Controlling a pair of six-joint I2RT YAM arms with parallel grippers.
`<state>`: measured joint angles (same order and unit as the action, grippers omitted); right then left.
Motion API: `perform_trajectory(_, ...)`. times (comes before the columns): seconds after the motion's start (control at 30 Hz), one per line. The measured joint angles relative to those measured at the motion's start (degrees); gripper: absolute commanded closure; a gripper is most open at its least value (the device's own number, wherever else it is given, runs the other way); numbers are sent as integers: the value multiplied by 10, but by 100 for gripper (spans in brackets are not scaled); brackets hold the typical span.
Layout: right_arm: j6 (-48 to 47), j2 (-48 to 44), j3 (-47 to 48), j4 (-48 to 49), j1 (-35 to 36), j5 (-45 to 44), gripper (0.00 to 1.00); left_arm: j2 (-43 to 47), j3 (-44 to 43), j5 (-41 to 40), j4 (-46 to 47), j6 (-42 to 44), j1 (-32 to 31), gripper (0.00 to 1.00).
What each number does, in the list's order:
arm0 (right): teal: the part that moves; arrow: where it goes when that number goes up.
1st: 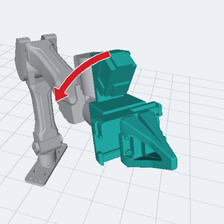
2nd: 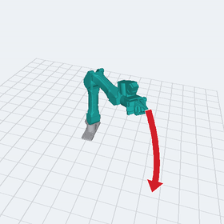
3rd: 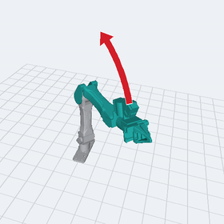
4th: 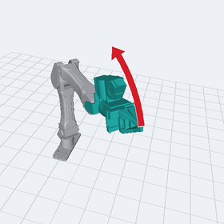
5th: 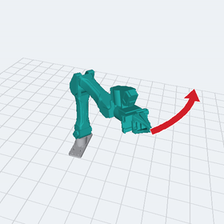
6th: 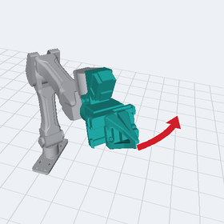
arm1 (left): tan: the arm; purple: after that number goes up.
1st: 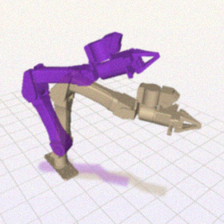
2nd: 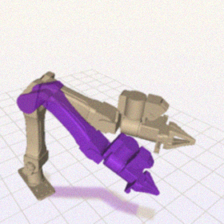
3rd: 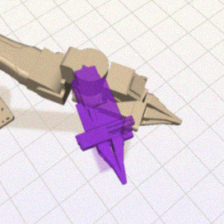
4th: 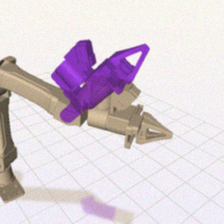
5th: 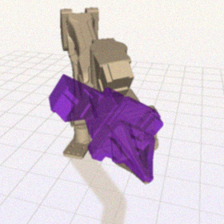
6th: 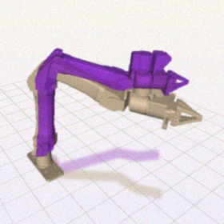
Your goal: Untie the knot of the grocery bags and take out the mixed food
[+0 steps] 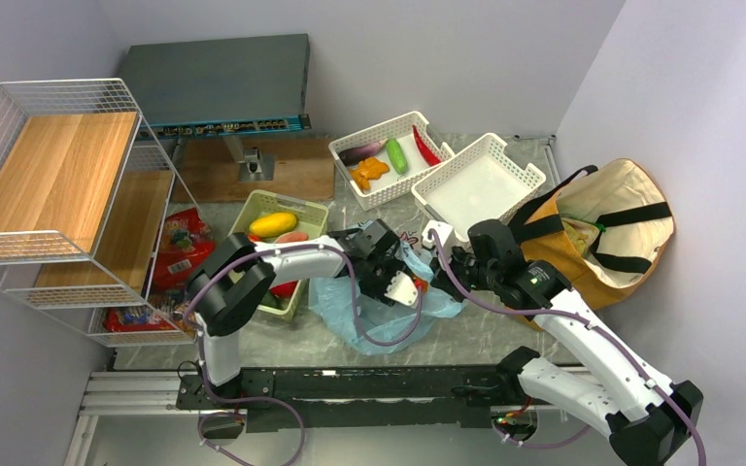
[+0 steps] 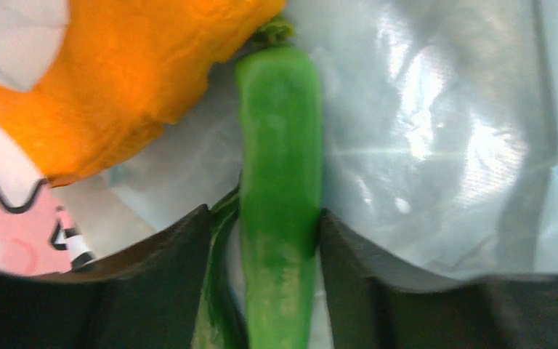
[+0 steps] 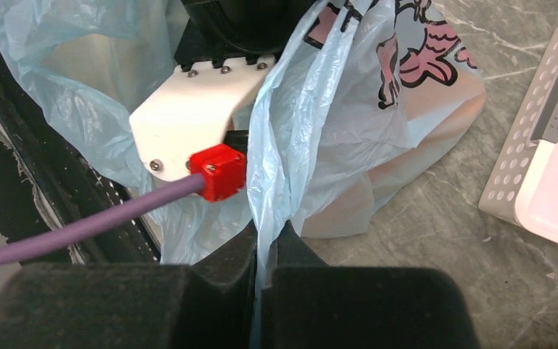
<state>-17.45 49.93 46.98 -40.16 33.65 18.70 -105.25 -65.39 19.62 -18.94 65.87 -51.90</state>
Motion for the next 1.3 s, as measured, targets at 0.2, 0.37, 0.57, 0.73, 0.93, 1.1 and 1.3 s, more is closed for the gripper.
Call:
perform_trajectory(0.2,1,5,0,0,-3,0,100,-25,-77,51,-109,-16,19,86)
perform_trajectory(0.37,2,5,0,-1,-9,0,100,69,-12,83,-156,-14,36,100)
perform_trajectory(0.57,16,2,0,0,-11,0,100,256,46,154,-143,-48,36,100)
perform_trajectory(0.73,35,-16,0,13,-17,-7,100,353,46,208,-64,-146,45,100)
perform_trajectory(0.93,47,-53,0,45,-19,-18,100,387,46,231,31,-269,53,100)
perform_trajectory(1.1,47,-55,0,50,-22,-21,100,359,16,232,87,-410,55,100)
perform_trajectory(1.3,92,-83,2,116,-42,-59,100,293,-128,245,132,-651,61,100)
